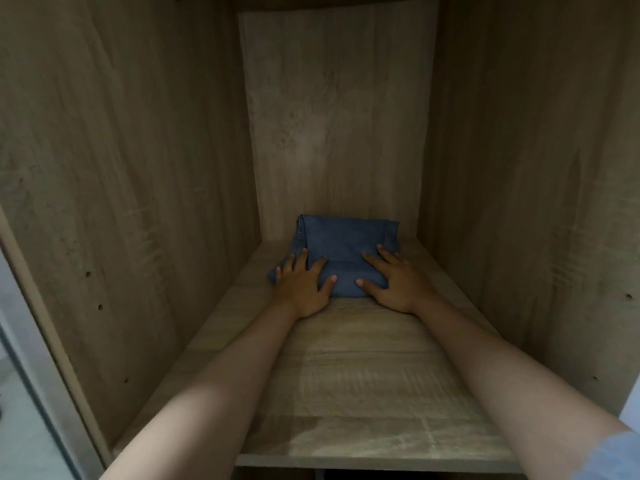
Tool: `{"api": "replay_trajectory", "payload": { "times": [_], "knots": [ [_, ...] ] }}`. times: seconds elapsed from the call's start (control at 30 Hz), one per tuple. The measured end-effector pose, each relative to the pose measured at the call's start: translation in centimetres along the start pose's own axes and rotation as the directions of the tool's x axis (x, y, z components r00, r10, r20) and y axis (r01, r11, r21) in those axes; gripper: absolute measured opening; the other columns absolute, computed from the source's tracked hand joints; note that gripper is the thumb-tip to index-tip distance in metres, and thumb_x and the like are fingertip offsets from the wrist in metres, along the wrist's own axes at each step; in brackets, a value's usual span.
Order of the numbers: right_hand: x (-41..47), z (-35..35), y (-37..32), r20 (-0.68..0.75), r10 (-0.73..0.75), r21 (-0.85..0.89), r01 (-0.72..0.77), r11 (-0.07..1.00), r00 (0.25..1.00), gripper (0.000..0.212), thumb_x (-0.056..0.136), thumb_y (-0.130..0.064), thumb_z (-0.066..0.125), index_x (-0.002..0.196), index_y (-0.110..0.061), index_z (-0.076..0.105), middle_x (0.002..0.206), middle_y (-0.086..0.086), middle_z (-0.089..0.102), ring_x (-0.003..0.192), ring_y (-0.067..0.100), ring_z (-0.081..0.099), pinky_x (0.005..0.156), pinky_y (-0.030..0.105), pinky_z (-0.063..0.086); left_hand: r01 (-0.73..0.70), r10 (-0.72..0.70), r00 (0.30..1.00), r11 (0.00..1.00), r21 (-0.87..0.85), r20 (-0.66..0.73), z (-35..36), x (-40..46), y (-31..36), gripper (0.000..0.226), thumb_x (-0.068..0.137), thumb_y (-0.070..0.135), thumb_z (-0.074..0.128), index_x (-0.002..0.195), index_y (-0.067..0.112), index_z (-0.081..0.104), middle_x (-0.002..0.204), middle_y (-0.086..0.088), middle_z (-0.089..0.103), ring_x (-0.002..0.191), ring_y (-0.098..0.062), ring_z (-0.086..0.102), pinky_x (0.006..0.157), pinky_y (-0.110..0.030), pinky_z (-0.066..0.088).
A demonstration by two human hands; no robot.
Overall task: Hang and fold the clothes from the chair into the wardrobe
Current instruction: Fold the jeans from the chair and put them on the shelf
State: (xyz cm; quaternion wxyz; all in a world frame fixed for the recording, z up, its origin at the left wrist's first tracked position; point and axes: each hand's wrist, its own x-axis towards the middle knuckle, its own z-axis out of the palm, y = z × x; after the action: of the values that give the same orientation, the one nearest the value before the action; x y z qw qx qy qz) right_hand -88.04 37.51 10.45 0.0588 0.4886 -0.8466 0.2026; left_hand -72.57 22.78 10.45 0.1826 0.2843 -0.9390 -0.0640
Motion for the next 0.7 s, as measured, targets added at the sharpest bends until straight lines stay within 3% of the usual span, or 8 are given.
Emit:
{"api": "replay_trajectory", "payload": {
  "times": [0.13, 0.27, 0.37, 0.43, 0.53, 0.6, 0.7],
  "knots": [
    [-0.7, -0.6, -0.7, -0.038, 0.001, -0.177, -0.007, 0.984, 0.999, 0.074, 0.086, -0.074, 0.030, 0.150, -0.042, 0.009, 0.161, -0.005, -0.004, 0.148, 0.027, 0.002, 0.113, 0.059, 0.000, 0.007, -0.006, 1.000, 1.000, -0.031, 0.030, -1.6, -0.9, 0.0, 0.068, 0.094, 0.059, 0.034, 0.151, 0.030, 0.012, 0.160, -0.006, -0.002, 0.147, -0.029, -0.002, 0.116, -0.051, 0.000],
    [-2.8, -1.3, -2.8, -0.084, -0.020, -0.233, 0.000, 0.972, 0.996, 0.072, 0.091, -0.067, 0.028, 0.152, -0.035, 0.008, 0.161, -0.001, -0.001, 0.148, 0.026, 0.000, 0.113, 0.060, 0.000, 0.023, -0.036, 0.997, 0.984, -0.179, -0.070, -3.5, -4.4, 0.9, 0.070, 0.092, 0.053, 0.042, 0.149, 0.019, 0.024, 0.157, -0.010, 0.020, 0.145, -0.029, 0.016, 0.117, -0.051, 0.011],
    [-5.8, -1.8, -6.1, -0.197, 0.004, 0.027, 0.001, 1.000, 0.980, 0.068, 0.095, -0.054, 0.039, 0.152, -0.024, 0.017, 0.160, 0.002, 0.016, 0.147, 0.024, 0.013, 0.115, 0.053, 0.009, -0.020, -0.034, 0.987, 0.944, -0.330, -0.158, -5.7, -10.0, 1.8, 0.073, 0.080, 0.059, 0.041, 0.141, 0.020, 0.038, 0.144, -0.006, 0.044, 0.134, -0.028, 0.038, 0.110, -0.048, 0.032],
    [-9.2, -1.9, -9.2, -0.290, 0.011, 0.256, 0.067, 0.964, 0.957, 0.067, 0.094, -0.043, 0.051, 0.151, -0.017, 0.025, 0.154, 0.003, 0.032, 0.142, 0.025, 0.028, 0.115, 0.045, 0.025, -0.029, -0.068, 0.970, 0.921, -0.388, -0.235, -7.4, -15.3, 2.3, 0.063, 0.086, 0.049, 0.049, 0.141, 0.022, 0.039, 0.142, -0.001, 0.045, 0.131, -0.023, 0.041, 0.108, -0.035, 0.035],
    [-16.4, -1.3, -15.1, -0.316, 0.041, 0.457, 0.115, 0.882, 0.948, 0.064, 0.092, -0.037, 0.057, 0.148, -0.020, 0.032, 0.146, 0.002, 0.045, 0.130, 0.024, 0.046, 0.104, 0.035, 0.042, -0.059, -0.066, 0.920, 0.951, -0.304, -0.385, -9.5, -24.9, 1.8, 0.054, 0.091, 0.037, 0.054, 0.141, 0.021, 0.040, 0.137, 0.001, 0.048, 0.127, -0.016, 0.044, 0.093, -0.019, 0.034],
    [-22.1, -0.4, -19.4, -0.315, 0.008, 0.516, 0.164, 0.841, 0.949, 0.059, 0.092, -0.035, 0.057, 0.146, -0.022, 0.036, 0.143, 0.000, 0.048, 0.129, 0.020, 0.046, 0.103, 0.030, 0.039, -0.045, -0.082, 0.896, 0.961, -0.273, -0.437, -10.6, -31.4, 0.1, 0.051, 0.090, 0.036, 0.055, 0.138, 0.021, 0.044, 0.131, 0.003, 0.052, 0.121, -0.012, 0.047, 0.092, -0.017, 0.035],
    [-30.1, 1.9, -25.8, -0.290, -0.064, 0.590, 0.231, 0.774, 0.955, 0.053, 0.092, -0.028, 0.058, 0.142, -0.019, 0.043, 0.142, -0.001, 0.050, 0.133, 0.016, 0.042, 0.108, 0.029, 0.034, 0.100, -0.220, 0.880, 0.952, -0.289, -0.421, -11.4, -41.4, -3.7, 0.051, 0.089, 0.036, 0.058, 0.136, 0.020, 0.046, 0.131, 0.003, 0.053, 0.122, -0.013, 0.048, 0.099, -0.026, 0.041]
  ]
}}
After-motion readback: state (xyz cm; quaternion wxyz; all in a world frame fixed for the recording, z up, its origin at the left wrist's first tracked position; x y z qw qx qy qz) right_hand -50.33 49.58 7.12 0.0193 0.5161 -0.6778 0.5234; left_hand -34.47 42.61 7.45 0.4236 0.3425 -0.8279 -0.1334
